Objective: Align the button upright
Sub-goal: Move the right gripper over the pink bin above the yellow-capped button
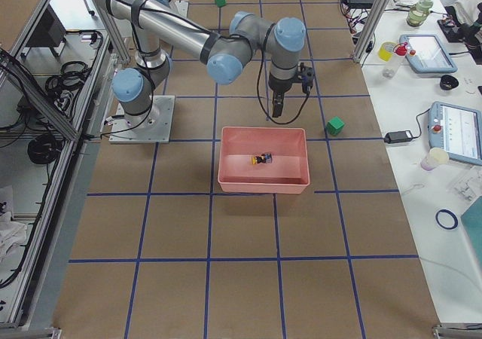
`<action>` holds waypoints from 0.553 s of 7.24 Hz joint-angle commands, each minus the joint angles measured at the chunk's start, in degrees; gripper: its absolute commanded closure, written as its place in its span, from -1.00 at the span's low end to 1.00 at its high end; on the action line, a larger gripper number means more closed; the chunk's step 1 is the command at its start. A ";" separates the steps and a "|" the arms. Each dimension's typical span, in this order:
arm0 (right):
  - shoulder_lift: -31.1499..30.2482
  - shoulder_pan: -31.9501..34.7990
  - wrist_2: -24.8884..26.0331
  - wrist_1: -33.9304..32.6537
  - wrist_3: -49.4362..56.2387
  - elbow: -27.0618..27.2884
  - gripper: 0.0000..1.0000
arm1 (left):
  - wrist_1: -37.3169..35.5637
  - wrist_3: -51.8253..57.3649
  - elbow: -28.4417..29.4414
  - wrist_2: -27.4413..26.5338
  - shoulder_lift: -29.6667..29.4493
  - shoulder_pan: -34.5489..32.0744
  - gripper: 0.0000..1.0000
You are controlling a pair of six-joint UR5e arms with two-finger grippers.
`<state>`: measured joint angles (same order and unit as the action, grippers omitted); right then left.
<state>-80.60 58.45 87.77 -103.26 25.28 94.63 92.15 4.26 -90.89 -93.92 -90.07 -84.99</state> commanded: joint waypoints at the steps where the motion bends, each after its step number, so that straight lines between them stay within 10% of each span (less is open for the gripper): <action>1: 1.06 -3.43 4.41 -11.64 1.87 8.25 -1.00 | -0.39 0.13 -0.77 -0.04 0.07 0.00 -1.00; 4: 1.41 -3.69 4.60 -13.20 5.92 9.60 -1.00 | -0.40 0.31 -0.78 0.05 -0.02 0.00 -1.00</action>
<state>-79.38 54.96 92.27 -115.94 30.39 103.86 91.77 4.53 -91.63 -93.88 -90.05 -84.99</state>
